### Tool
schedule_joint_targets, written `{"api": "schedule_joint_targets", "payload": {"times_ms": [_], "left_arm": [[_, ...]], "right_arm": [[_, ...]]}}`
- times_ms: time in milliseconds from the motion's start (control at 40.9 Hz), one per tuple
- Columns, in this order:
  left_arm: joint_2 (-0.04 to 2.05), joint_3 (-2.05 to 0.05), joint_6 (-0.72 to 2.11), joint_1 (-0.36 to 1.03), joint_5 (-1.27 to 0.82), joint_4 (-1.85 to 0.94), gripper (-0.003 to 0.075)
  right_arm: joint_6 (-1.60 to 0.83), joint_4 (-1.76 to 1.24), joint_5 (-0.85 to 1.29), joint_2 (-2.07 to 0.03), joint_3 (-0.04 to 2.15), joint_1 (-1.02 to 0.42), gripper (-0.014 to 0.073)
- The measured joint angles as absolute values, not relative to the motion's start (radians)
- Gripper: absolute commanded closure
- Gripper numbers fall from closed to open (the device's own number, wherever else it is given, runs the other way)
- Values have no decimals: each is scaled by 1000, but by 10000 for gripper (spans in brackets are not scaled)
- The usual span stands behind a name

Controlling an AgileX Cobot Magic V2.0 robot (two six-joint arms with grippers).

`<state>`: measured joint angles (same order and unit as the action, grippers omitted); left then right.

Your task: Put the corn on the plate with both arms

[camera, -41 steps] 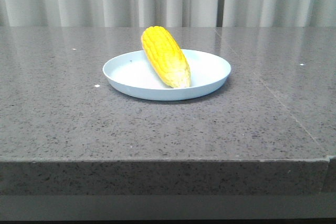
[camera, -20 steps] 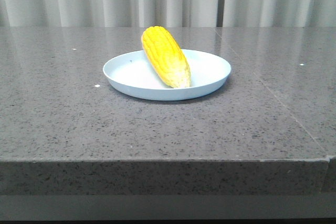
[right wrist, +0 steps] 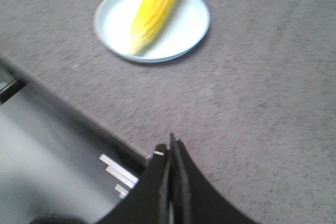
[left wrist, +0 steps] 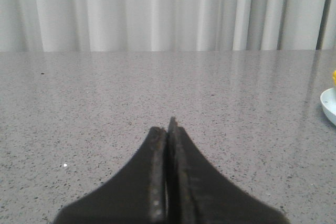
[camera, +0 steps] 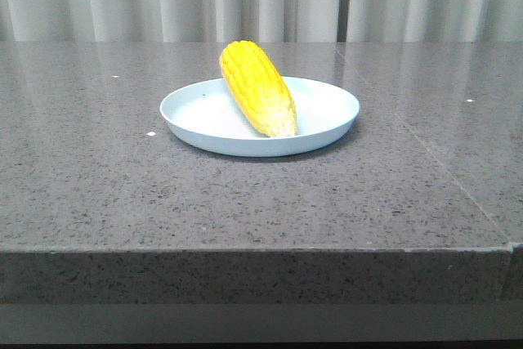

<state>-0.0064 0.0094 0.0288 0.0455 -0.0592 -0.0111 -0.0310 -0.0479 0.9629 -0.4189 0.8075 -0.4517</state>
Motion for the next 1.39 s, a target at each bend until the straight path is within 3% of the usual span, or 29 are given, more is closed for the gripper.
{"api": "schedule_joint_targets", "payload": {"times_ms": [293, 562, 1392], "left_arm": [[-6, 9, 29, 46, -59, -11, 741], [-6, 9, 29, 46, -59, -11, 741], [-6, 9, 29, 46, -57, -11, 741]], "right_arm": [[-31, -46, 445, -186, 369, -96, 661], [-31, -44, 66, 2, 4, -20, 661], [-23, -95, 37, 10, -27, -4, 661]]}}
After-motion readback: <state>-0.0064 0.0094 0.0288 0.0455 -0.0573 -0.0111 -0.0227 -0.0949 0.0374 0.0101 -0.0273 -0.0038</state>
